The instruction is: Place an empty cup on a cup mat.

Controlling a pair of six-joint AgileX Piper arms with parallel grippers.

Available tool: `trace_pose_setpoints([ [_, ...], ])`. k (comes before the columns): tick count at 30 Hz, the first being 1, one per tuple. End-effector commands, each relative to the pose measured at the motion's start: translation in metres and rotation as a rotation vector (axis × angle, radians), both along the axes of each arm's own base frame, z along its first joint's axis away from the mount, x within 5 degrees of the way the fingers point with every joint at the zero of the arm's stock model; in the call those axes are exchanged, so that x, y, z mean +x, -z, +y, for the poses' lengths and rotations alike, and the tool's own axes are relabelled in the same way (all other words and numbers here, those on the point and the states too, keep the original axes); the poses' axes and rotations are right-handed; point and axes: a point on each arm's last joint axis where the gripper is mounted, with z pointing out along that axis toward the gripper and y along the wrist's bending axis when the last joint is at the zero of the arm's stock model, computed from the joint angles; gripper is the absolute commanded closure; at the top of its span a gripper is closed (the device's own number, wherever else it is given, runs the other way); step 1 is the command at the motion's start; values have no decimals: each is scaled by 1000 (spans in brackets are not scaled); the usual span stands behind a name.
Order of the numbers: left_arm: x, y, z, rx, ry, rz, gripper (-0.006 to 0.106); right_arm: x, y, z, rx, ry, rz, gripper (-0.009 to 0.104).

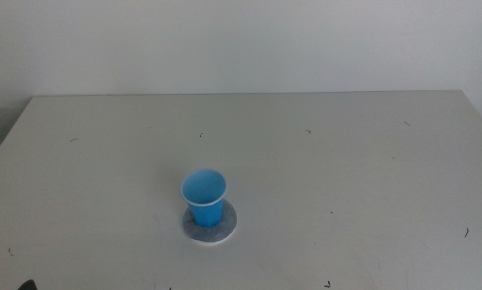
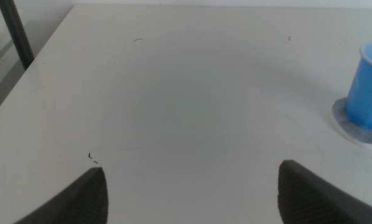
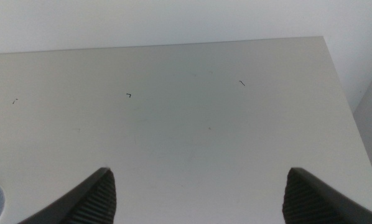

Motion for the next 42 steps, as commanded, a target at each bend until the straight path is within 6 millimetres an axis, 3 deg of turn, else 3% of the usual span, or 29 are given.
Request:
trace_pose_setpoints([
  [1, 1, -8, 0, -16, 0, -84, -5, -12, -9, -3, -10, 2, -162, 1],
  [9, 1, -8, 0, -16, 0, -84, -5, -57, 30, -7, -44, -13, -304, 1],
  [15, 1, -8, 0, -16, 0, -84, -5, -79, 57, -9, -31, -7, -397, 1],
  [31, 1, -8, 0, -16, 0, -84, -5, -108, 114, -12, -4, -1, -465, 1],
  [42, 1, -8, 0, -16, 0, -84, -5, -108, 153, -12, -19, -3, -412, 1],
])
